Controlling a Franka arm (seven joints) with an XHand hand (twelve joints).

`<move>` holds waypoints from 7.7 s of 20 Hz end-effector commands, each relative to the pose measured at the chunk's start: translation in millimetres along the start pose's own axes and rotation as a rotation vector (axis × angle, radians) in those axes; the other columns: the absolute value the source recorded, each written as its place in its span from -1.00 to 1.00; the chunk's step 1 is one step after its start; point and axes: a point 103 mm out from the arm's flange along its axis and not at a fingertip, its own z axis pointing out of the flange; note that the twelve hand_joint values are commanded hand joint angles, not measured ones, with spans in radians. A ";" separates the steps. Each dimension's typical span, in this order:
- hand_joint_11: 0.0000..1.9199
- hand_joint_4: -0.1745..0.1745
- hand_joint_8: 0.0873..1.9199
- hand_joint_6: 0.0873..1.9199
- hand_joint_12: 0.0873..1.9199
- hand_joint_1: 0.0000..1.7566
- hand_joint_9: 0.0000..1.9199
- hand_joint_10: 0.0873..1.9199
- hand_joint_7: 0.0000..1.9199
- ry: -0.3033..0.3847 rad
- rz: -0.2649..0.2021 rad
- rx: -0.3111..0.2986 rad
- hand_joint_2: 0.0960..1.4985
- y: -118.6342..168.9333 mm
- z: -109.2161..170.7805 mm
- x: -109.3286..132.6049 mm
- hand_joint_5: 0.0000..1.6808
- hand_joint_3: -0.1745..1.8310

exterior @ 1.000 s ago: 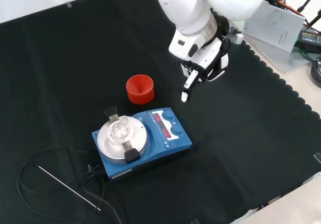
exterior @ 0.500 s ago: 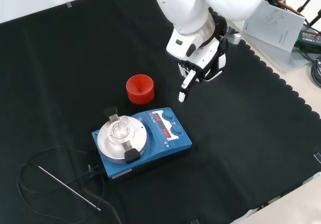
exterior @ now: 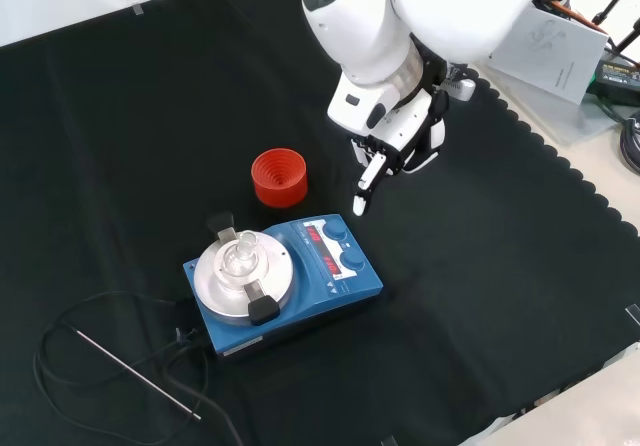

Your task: Turn on the heater.

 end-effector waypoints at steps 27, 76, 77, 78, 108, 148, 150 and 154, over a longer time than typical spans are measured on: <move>0.30 -0.23 0.57 -0.70 0.36 0.75 0.74 0.49 0.71 -0.046 -0.022 0.161 -0.49 -35.3 49.8 8.9 -0.75 0.54; 0.39 -0.02 0.60 -0.90 0.40 0.75 0.78 0.56 0.74 -0.053 0.010 0.225 -0.53 1.4 66.4 -15.6 -0.82 0.61; 0.39 -0.02 0.60 -0.90 0.40 0.75 0.78 0.56 0.74 -0.053 0.008 0.226 -0.53 2.3 67.5 -15.1 -0.82 0.61; 0.39 -0.02 0.60 -0.90 0.40 0.75 0.78 0.56 0.74 -0.052 0.007 0.225 -0.53 3.0 68.5 -14.9 -0.82 0.61; 0.40 -0.03 0.61 -0.95 0.40 0.75 0.78 0.57 0.74 -0.040 0.022 0.245 -0.53 19.8 92.7 -30.4 -0.80 0.61; 0.38 -0.05 0.65 -1.00 0.44 0.72 0.77 0.60 0.73 -0.041 0.038 0.201 -0.54 -10.4 24.7 -49.7 -0.82 0.64; 0.38 -0.05 0.65 -1.00 0.44 0.72 0.77 0.60 0.73 -0.037 0.045 0.199 -0.54 -22.2 12.5 -50.6 -0.82 0.64; 0.45 -0.05 0.63 -1.00 0.40 0.61 0.78 0.58 0.73 -0.029 0.058 0.208 -0.59 -46.0 -10.8 -55.9 -0.82 0.65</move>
